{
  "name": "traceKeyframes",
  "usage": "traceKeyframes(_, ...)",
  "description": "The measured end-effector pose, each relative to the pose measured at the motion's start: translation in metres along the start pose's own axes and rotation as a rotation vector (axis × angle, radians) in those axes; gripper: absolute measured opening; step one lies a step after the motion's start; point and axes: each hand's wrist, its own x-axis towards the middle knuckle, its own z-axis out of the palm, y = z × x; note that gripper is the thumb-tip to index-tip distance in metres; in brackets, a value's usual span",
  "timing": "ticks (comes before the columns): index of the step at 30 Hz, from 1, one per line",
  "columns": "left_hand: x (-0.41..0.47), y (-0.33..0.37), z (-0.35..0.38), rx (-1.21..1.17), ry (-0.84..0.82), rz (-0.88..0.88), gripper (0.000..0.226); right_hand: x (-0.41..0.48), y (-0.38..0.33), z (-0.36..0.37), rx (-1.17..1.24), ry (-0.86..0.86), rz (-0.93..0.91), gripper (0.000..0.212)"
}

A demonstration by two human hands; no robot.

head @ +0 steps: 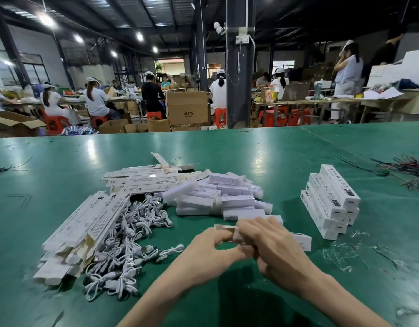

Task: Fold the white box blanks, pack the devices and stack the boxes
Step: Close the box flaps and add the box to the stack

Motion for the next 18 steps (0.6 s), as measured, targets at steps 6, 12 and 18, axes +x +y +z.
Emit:
traceKeyframes(6,0.001,-0.029,-0.053,0.152,0.287,-0.072,0.008,-0.003,0.007,0.003,0.059,0.08,0.13,0.063)
traceKeyframes(12,0.006,-0.078,-0.081,0.977,0.05,-0.329,0.024,-0.003,0.007,0.006,0.065,0.1,0.178,0.068)
traceKeyframes(18,0.02,-0.068,-0.076,0.413,0.345,-0.018,0.013,-0.004,0.007,0.008,0.079,0.113,0.214,0.067)
